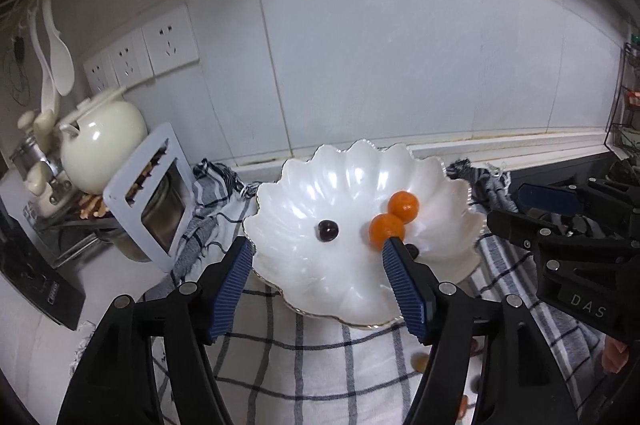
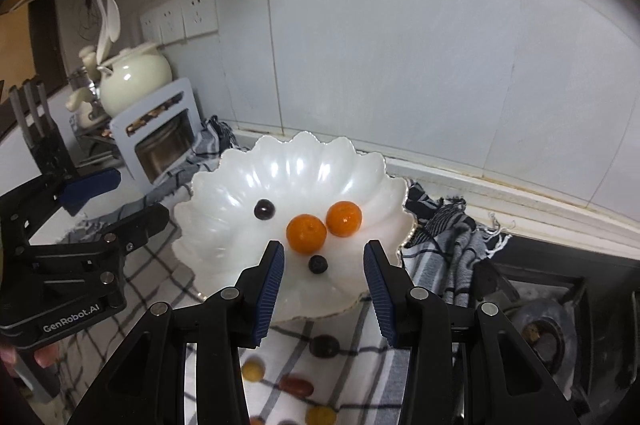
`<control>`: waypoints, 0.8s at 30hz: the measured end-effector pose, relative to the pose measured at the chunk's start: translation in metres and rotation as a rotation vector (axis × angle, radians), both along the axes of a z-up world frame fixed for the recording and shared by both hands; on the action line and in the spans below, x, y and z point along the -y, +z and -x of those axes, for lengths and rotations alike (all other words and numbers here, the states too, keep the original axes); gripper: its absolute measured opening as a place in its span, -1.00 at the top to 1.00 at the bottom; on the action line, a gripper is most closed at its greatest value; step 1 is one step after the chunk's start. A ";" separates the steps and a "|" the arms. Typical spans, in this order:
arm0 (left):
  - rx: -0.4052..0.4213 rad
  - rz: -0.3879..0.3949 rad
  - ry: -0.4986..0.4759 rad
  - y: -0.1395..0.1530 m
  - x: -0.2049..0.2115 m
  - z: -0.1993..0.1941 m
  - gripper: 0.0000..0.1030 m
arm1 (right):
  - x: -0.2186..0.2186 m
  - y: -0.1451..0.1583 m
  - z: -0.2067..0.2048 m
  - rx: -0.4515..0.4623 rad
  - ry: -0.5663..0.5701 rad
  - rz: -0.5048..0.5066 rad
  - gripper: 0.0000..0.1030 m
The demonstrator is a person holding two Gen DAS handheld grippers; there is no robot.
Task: Organize fruits
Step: 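Withdraw both open tools from the bowl back over the cloth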
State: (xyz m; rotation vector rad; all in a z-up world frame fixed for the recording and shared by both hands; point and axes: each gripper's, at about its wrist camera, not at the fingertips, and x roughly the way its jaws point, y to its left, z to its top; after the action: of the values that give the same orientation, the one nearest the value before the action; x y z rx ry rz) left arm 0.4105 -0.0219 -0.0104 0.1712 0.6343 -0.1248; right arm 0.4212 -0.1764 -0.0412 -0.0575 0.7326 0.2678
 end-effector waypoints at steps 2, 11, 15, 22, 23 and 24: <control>0.010 0.003 -0.003 0.004 0.002 0.008 -0.31 | 0.003 0.003 0.009 0.012 0.001 0.000 0.17; 0.059 0.000 -0.002 0.016 0.016 0.050 -0.33 | 0.015 0.013 0.048 0.056 0.013 0.003 0.17; 0.065 0.008 -0.007 0.019 0.022 0.069 -0.33 | 0.021 0.017 0.063 0.071 0.027 -0.005 0.17; 0.103 -0.005 -0.003 0.022 0.033 0.099 -0.33 | 0.029 0.019 0.086 0.083 0.059 -0.013 0.17; 0.108 -0.004 -0.001 0.022 0.033 0.103 -0.34 | 0.030 0.019 0.089 0.082 0.065 -0.015 0.17; 0.113 -0.005 0.002 0.021 0.035 0.107 -0.37 | 0.031 0.019 0.092 0.081 0.069 -0.018 0.17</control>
State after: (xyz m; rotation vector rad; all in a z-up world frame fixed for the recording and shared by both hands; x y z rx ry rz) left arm 0.3034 -0.0571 0.0107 0.1812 0.5224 -0.1104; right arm 0.3293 -0.2070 -0.0225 -0.0766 0.6485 0.3364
